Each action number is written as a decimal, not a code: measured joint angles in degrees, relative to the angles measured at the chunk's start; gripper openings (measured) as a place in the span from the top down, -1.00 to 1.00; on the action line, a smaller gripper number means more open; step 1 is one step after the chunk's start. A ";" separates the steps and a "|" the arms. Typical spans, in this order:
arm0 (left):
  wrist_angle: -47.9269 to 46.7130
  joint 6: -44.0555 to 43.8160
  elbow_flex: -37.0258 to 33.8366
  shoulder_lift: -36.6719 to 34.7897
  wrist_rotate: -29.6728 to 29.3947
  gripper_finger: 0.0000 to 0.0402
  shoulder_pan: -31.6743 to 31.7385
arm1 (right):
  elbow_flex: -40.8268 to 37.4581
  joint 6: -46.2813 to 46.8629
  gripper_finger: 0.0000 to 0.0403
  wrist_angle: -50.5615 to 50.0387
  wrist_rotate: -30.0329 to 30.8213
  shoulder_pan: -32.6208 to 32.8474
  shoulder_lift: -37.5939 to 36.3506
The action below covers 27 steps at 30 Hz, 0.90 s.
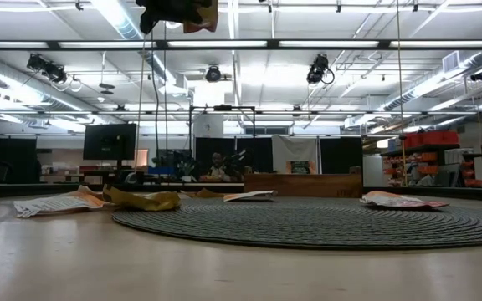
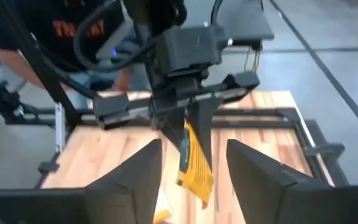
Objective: Pick & Place Tea
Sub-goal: Put the yellow tea bag into the left section of the wooden organizer
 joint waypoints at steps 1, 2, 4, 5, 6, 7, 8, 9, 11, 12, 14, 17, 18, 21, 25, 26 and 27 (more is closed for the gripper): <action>0.02 0.00 0.00 0.00 0.00 0.92 0.17 | 2.02 -0.81 0.06 -2.25 0.88 0.31 0.91; 0.02 0.00 0.00 0.00 0.04 0.93 0.35 | 3.77 -1.47 0.06 -4.23 1.88 0.58 1.80; 0.02 0.01 0.00 0.00 0.50 0.92 1.00 | 6.47 -2.68 0.08 -8.20 3.57 1.17 3.17; 0.03 0.00 0.00 0.02 1.02 0.91 1.35 | 7.36 -3.26 0.09 -9.68 4.40 1.54 3.86; 0.04 0.02 0.00 0.02 1.82 0.89 1.70 | 7.97 -3.80 0.10 -10.59 5.51 1.90 4.33; 0.02 0.02 0.00 0.02 2.61 0.88 2.04 | 8.17 -4.35 0.11 -11.44 6.50 2.25 4.70; 0.02 0.02 0.00 0.00 3.39 0.87 2.34 | 8.21 -4.68 0.11 -11.68 7.24 2.68 5.13; 0.04 0.02 0.00 0.02 3.71 0.87 2.57 | 8.24 -4.69 0.12 -11.34 7.74 3.00 5.36; 0.02 0.04 0.00 0.02 4.41 0.87 2.84 | 8.24 -4.53 0.12 -11.46 8.28 3.41 5.57; 0.04 0.04 0.00 0.02 4.51 0.88 2.94 | 8.32 -4.43 0.12 -10.92 8.29 3.60 5.85; 0.06 0.04 0.00 0.02 4.57 0.91 2.94 | 8.34 -4.39 0.11 -10.38 9.11 3.79 6.16; 0.09 0.00 0.00 0.04 5.23 0.93 2.94 | 8.30 -4.50 0.10 -10.40 10.76 3.96 6.30; 0.18 -0.01 0.00 0.04 6.05 0.92 2.94 | 8.30 -4.65 0.10 -10.40 11.17 3.96 6.22; 0.39 -0.28 0.00 0.06 6.88 0.88 2.83 | 8.30 -4.67 0.10 -10.70 11.29 3.96 6.19; 0.70 -0.38 -0.07 1.08 7.24 0.90 2.79 | 8.35 -4.61 0.10 -11.17 11.17 3.96 6.85; 1.39 -0.42 -0.06 1.53 7.56 0.91 2.79 | 8.33 -4.51 0.10 -11.81 11.12 3.96 7.13; 2.31 -0.57 0.00 1.94 8.08 0.92 2.75 | 8.30 -4.46 0.10 -12.16 11.06 3.97 7.72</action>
